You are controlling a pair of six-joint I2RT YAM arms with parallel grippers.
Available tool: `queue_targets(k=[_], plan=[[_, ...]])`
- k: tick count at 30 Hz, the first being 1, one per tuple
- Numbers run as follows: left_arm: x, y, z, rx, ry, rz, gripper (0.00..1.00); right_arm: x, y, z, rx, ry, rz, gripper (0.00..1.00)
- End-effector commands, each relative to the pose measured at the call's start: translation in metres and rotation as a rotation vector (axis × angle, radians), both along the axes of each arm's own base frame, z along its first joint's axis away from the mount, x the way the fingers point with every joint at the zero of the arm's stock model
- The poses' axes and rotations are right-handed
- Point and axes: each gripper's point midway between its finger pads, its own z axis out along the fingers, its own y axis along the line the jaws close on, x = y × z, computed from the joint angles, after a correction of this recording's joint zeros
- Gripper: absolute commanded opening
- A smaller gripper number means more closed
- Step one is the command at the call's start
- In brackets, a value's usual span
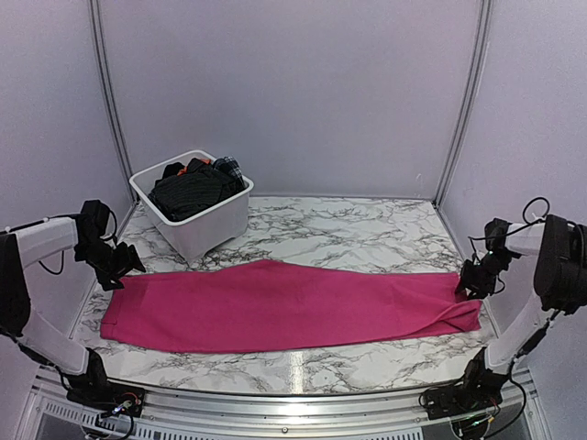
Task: Fold and stack the mixed laundry pile
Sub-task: Smooth out the flattened trousers at the center of the board.
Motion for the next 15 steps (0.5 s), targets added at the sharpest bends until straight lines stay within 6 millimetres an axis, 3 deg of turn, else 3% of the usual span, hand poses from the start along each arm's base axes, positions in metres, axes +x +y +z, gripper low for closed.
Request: queue_targets(k=[1, 4, 12, 15], plan=[[-0.012, 0.003, -0.011, 0.039, 0.045, 0.004, 0.8, 0.03, 0.0, 0.019, 0.007, -0.092, 0.035, 0.31], [-0.011, 0.005, -0.011, 0.047, 0.047, 0.009, 0.79, 0.036, 0.001, 0.032, 0.014, -0.122, 0.045, 0.0], [-0.012, 0.015, -0.02, 0.09, 0.084, 0.053, 0.78, 0.064, 0.0, 0.097, -0.022, -0.325, 0.083, 0.0], [-0.011, 0.019, -0.021, 0.101, 0.09, 0.072, 0.78, 0.075, -0.002, 0.107, -0.041, -0.37, 0.101, 0.0]])
